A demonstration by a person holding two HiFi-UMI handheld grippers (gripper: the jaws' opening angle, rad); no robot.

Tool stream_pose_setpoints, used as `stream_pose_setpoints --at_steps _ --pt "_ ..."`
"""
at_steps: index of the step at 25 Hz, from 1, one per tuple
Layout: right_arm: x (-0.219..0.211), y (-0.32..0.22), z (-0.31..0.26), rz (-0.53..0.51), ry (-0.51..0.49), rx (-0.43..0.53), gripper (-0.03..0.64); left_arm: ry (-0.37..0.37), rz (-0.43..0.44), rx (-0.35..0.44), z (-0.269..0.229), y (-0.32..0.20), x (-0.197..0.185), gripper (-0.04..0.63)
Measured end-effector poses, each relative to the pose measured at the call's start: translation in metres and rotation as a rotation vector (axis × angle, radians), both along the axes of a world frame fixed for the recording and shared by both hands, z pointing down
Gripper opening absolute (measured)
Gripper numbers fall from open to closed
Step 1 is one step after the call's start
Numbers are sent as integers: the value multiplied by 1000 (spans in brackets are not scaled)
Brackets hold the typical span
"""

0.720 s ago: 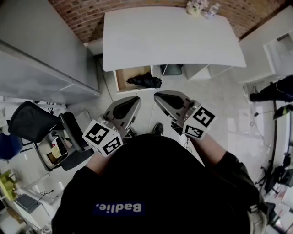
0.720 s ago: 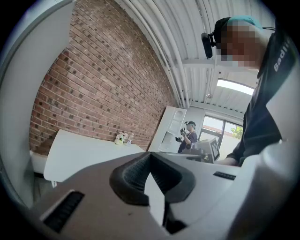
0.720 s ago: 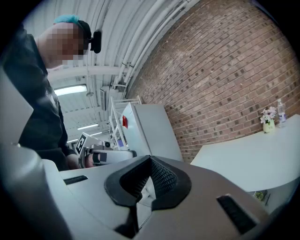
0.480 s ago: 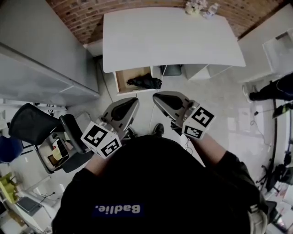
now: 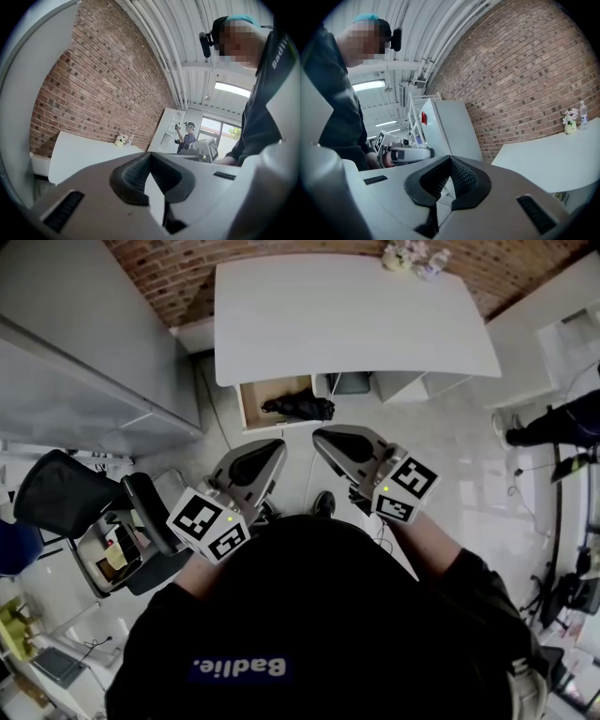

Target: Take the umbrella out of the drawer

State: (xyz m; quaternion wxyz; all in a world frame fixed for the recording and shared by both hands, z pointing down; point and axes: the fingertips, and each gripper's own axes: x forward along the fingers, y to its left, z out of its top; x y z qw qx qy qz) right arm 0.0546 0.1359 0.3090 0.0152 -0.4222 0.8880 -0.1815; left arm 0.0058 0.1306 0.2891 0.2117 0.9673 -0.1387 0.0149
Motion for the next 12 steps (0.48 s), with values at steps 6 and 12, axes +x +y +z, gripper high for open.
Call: stream_pose_setpoints --at_steps 6,12 --pt "-17 -12 6 66 16 -32 29 20 20 36 -5 -11 -28 -2" --pt "-24 -36 8 137 49 -30 29 36 38 43 0 -29 -51 -2"
